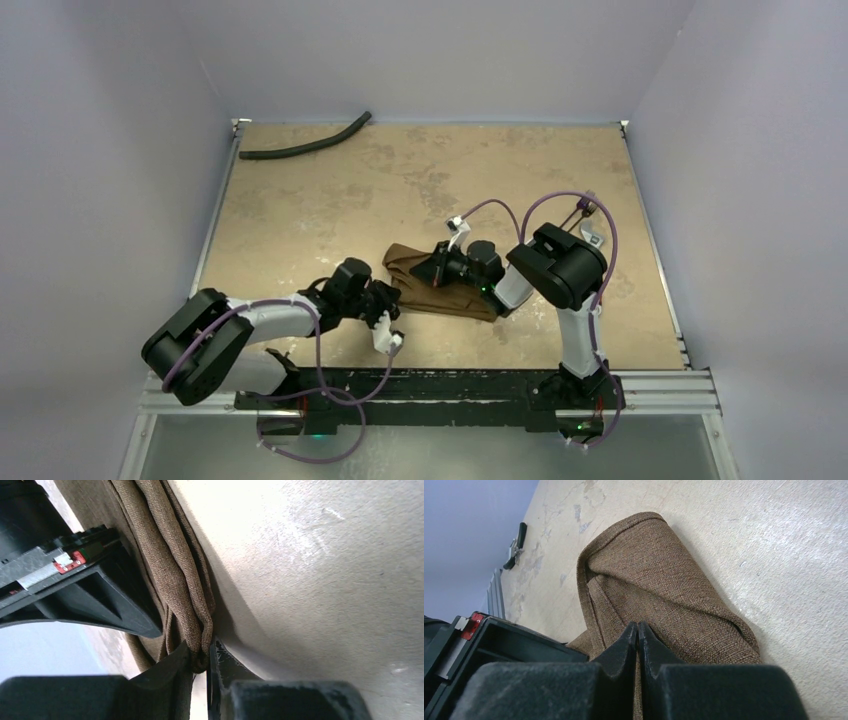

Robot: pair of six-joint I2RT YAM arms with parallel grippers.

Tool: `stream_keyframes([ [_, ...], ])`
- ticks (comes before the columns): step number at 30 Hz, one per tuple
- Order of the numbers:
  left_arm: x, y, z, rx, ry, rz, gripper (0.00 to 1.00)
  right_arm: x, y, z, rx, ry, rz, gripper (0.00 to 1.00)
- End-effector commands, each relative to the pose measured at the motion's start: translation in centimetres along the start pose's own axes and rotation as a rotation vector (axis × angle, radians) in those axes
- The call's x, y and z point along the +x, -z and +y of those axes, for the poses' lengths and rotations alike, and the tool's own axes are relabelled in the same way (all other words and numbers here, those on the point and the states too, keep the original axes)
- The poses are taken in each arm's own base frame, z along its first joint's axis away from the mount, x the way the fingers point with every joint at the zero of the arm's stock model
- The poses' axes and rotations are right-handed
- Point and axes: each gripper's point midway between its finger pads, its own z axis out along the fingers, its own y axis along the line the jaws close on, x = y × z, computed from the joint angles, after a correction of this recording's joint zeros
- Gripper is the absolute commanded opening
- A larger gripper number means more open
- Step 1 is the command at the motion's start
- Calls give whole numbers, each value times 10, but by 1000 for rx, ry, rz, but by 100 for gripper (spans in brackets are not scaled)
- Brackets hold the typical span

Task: Fold the napkin into a case and place the utensils inside
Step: Stuff the top corner of the smaller-rectangle-folded napkin into the folded napkin.

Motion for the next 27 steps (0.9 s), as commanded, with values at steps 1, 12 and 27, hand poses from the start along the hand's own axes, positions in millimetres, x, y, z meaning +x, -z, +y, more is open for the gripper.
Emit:
stream_keyframes([
  [1,-3,2,3,21,102,-12,0,30,12,-21,79,-5,90,9],
  [12,-17,2,-3,169,298,-79,0,-56,51,53,-98,417,-222,51],
  [27,-33,10,4,231,427,-138,0,-8,78,72,-73,896,-272,70],
])
